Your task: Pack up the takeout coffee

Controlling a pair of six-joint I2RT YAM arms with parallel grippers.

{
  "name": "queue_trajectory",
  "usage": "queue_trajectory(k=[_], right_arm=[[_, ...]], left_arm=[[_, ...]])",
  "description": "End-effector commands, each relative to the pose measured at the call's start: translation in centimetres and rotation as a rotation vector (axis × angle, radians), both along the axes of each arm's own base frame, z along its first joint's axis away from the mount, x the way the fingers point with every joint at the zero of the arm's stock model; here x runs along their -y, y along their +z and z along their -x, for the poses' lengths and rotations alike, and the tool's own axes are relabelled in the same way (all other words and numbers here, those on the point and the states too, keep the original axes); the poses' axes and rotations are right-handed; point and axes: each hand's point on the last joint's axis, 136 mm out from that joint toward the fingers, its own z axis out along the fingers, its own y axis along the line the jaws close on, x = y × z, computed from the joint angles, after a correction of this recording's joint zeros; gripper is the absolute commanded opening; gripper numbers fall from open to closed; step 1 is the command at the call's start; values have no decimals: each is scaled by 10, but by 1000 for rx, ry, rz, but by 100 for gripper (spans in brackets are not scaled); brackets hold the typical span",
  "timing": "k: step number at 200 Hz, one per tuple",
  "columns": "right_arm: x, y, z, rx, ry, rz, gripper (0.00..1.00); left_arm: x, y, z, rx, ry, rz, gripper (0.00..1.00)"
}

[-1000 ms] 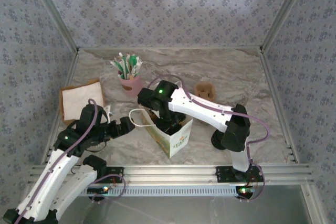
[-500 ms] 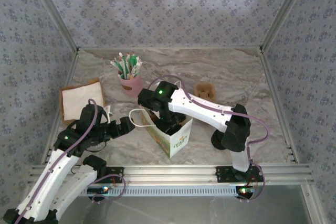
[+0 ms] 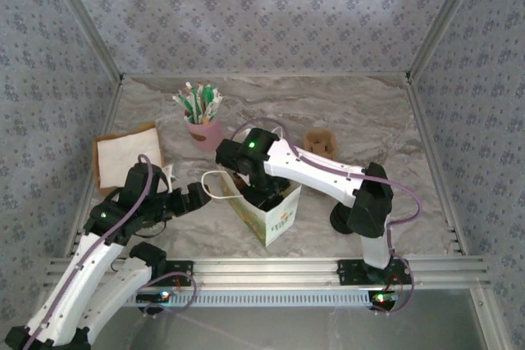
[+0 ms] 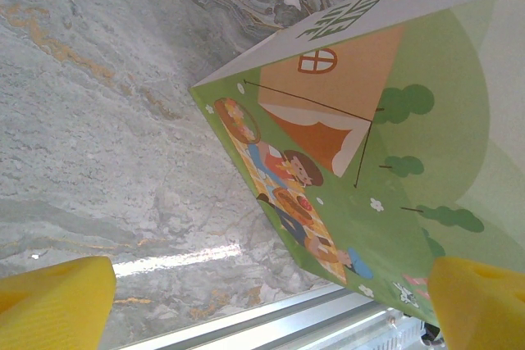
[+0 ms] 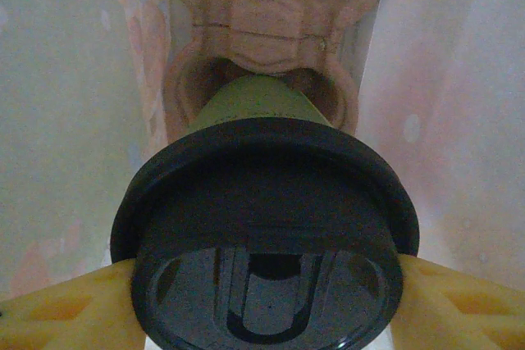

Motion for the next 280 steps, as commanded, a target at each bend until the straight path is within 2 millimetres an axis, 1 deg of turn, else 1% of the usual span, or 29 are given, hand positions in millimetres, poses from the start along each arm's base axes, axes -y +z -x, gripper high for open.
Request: queue_trajectory(k=[1, 46, 110, 280], right_arm=[[5, 3, 3, 2, 5, -3, 70], [4, -1, 2, -4, -1, -11, 70], [3, -13, 2, -23, -7, -10, 70], [1, -15, 2, -30, -4, -12, 70]], left_arm=[[-2, 5, 2, 8, 8, -1, 98], [-2, 5, 2, 7, 9, -3, 98], [-2, 5, 2, 9, 9, -3, 98], [-3, 7, 3, 12, 9, -6, 98]])
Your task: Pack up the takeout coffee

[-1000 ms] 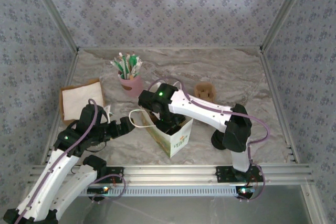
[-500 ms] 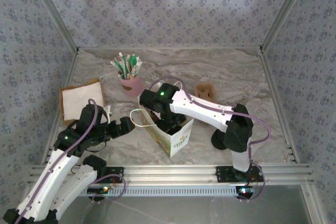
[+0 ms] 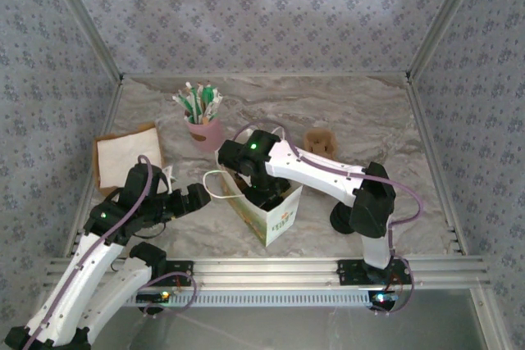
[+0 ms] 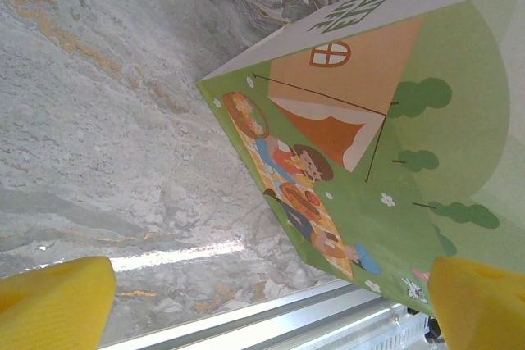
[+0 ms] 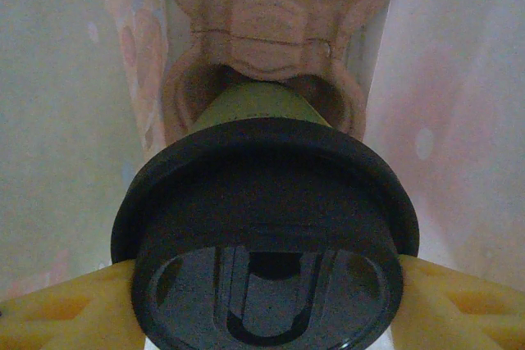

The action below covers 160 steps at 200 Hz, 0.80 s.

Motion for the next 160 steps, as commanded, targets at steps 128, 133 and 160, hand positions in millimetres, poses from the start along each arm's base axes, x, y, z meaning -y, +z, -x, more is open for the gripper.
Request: queue_trajectory(k=[128, 133, 160], right_arm=[[2, -8, 4, -29, 7, 6, 70], [2, -9, 4, -30, 8, 7, 70], [1, -11, 5, -36, 9, 6, 70]], left_arm=[[-1, 9, 0, 24, 8, 4, 98], [-1, 9, -1, 25, 8, 4, 98], [-1, 9, 0, 25, 7, 5, 98]])
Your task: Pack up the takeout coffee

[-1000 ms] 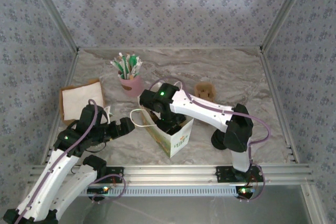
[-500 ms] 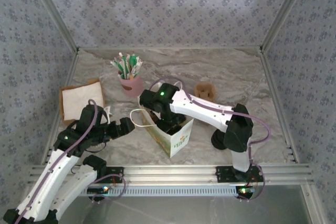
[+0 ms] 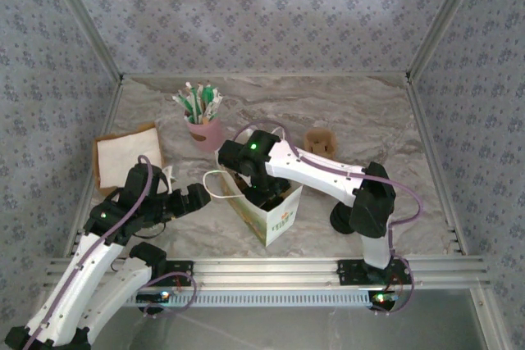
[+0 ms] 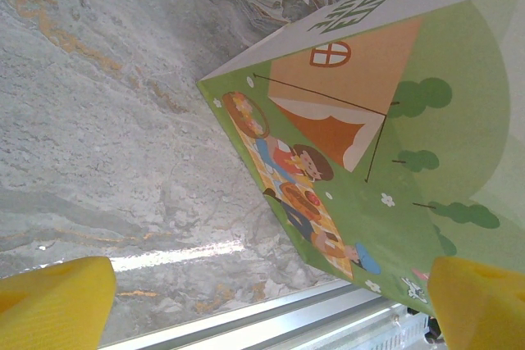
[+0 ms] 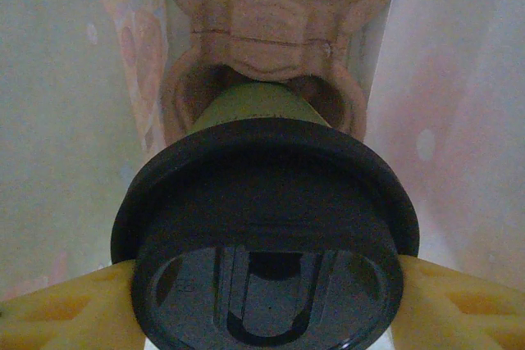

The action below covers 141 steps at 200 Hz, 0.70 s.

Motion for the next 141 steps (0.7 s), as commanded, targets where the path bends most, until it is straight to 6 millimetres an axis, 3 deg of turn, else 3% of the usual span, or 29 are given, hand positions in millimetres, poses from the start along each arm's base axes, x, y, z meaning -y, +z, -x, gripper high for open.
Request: queue_trajectory(k=[1, 141], right_arm=[[1, -9, 4, -34, 8, 6, 70], [-1, -32, 4, -66, -3, 11, 70]], left_arm=[[-1, 9, 0, 26, 7, 5, 98], [-2, 10, 0, 25, 10, 5, 98]])
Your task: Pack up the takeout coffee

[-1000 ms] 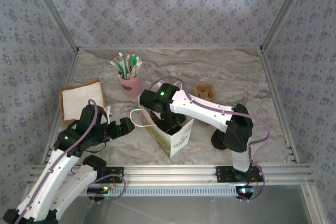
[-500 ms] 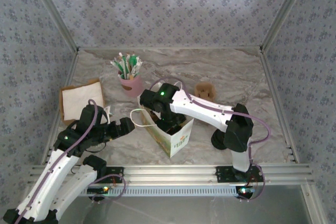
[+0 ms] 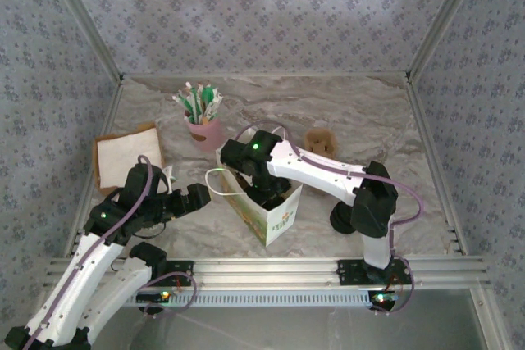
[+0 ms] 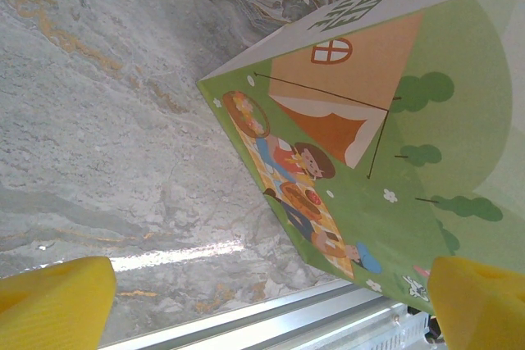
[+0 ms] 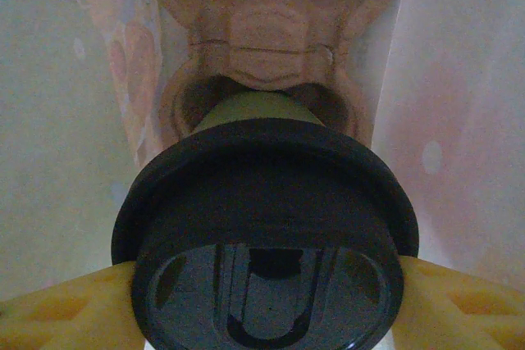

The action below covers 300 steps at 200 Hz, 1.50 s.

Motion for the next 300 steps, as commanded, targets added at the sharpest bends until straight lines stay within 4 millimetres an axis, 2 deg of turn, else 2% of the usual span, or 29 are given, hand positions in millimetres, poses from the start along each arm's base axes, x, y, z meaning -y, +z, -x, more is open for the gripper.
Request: queue_trajectory(k=[1, 188, 271, 300], right_arm=[[-1, -23, 8, -61, 15, 24, 70], [-4, -27, 5, -55, 14, 15, 70], [-4, -49, 7, -84, 3, 29, 70], [-3, -51, 7, -83, 0, 26, 70]], left_arm=[[-2, 10, 0, 24, 10, 4, 98], [-2, 11, 1, 27, 10, 2, 98], [-2, 11, 0, 28, 7, 3, 98], [-1, 11, 0, 28, 7, 3, 98]])
